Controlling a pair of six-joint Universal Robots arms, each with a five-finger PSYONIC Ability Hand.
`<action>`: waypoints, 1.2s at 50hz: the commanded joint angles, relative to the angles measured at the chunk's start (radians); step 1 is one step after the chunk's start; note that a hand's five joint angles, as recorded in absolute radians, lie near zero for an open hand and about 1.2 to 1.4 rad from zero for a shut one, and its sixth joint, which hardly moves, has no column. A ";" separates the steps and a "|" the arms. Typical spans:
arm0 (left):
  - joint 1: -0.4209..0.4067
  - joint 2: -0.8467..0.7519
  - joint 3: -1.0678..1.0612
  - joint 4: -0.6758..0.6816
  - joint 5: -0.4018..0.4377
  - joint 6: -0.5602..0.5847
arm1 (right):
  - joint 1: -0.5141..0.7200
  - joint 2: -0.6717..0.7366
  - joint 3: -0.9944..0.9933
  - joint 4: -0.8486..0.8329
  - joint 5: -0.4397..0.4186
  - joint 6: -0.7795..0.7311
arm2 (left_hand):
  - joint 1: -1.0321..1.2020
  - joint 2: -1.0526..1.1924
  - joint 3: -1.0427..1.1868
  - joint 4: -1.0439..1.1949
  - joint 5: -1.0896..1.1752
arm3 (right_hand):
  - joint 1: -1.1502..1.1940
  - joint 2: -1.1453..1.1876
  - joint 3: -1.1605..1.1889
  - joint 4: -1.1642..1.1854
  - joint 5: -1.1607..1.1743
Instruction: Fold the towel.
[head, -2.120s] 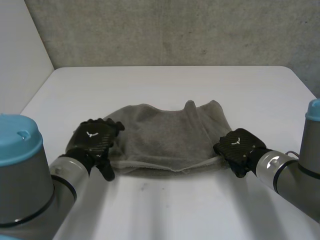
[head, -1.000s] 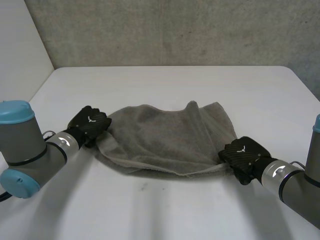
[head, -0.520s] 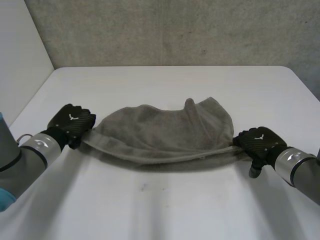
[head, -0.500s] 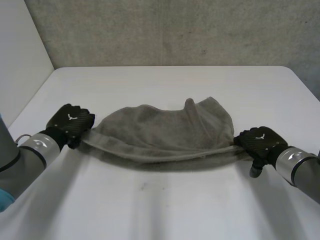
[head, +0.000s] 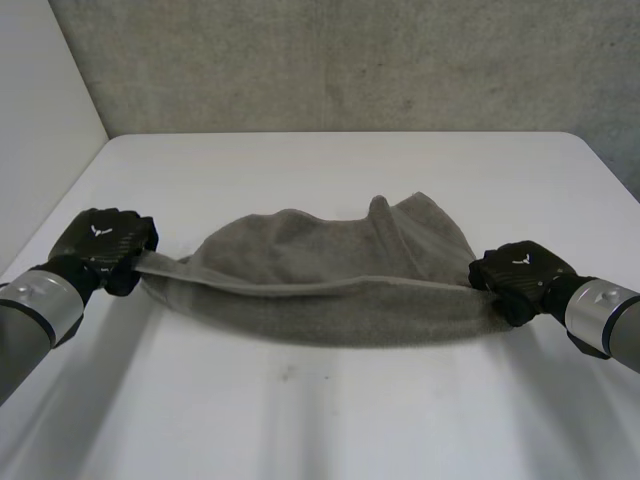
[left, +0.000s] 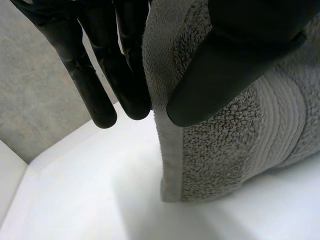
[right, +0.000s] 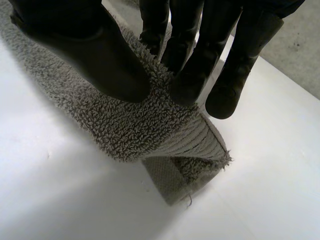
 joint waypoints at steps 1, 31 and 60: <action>-0.023 0.041 0.045 -0.067 0.001 -0.084 | 0.008 -0.013 -0.021 -0.014 -0.012 -0.002 | 0.216 0.180 0.181 0.179 0.202 | 0.071 0.081 0.062 0.059 0.057; -0.072 0.138 0.605 -0.586 -0.246 -0.427 | 0.056 -0.131 -0.906 0.856 0.028 0.027 | 0.216 0.180 0.181 0.179 0.202 | 0.071 0.081 0.062 0.059 0.057; -0.168 -0.489 1.508 -0.312 -0.378 -0.461 | 0.333 0.356 -1.509 0.028 0.385 -0.059 | 0.216 0.180 0.181 0.179 0.202 | 0.071 0.081 0.062 0.059 0.057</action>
